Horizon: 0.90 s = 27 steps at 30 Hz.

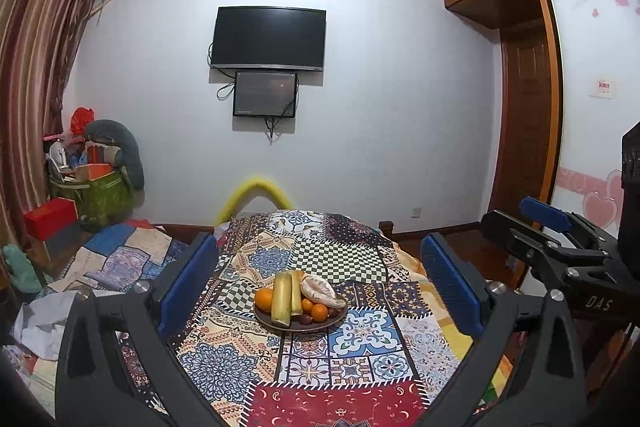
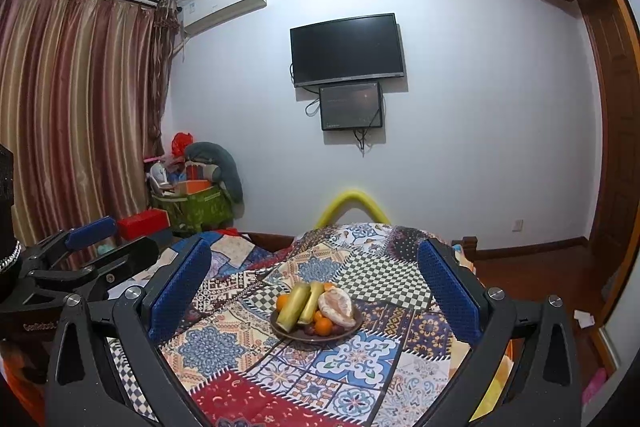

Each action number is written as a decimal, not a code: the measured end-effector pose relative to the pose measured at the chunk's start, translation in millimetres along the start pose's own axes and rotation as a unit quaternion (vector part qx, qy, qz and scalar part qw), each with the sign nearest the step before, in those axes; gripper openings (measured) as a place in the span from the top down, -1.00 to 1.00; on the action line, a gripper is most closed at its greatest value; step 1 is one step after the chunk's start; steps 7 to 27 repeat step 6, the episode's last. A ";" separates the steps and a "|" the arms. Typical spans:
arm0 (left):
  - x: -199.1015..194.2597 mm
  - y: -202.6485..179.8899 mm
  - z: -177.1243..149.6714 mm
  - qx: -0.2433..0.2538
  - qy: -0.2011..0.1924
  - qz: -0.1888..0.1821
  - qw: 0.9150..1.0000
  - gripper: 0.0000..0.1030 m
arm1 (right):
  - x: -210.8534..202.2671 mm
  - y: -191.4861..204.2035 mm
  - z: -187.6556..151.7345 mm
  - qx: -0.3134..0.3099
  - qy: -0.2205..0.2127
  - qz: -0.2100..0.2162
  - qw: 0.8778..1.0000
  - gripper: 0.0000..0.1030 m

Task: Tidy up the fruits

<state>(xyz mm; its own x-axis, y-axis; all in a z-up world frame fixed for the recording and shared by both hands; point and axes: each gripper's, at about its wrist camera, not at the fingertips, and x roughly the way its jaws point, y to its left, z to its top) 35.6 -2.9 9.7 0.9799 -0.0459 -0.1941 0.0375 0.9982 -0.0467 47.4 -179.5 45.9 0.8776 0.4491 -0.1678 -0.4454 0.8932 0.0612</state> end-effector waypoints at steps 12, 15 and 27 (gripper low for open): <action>7.1 1.0 -2.2 0.000 0.006 0.000 1.000 -0.99 | 6.6 -1.2 -2.8 0.001 0.008 0.000 1.000 -1.00; 7.1 1.0 -2.2 0.000 0.006 0.000 1.000 -0.99 | 6.6 -1.2 -2.8 0.001 0.008 0.000 1.000 -1.00; 7.1 1.0 -2.2 0.000 0.006 0.000 1.000 -0.99 | 6.6 -1.2 -2.8 0.001 0.008 0.000 1.000 -1.00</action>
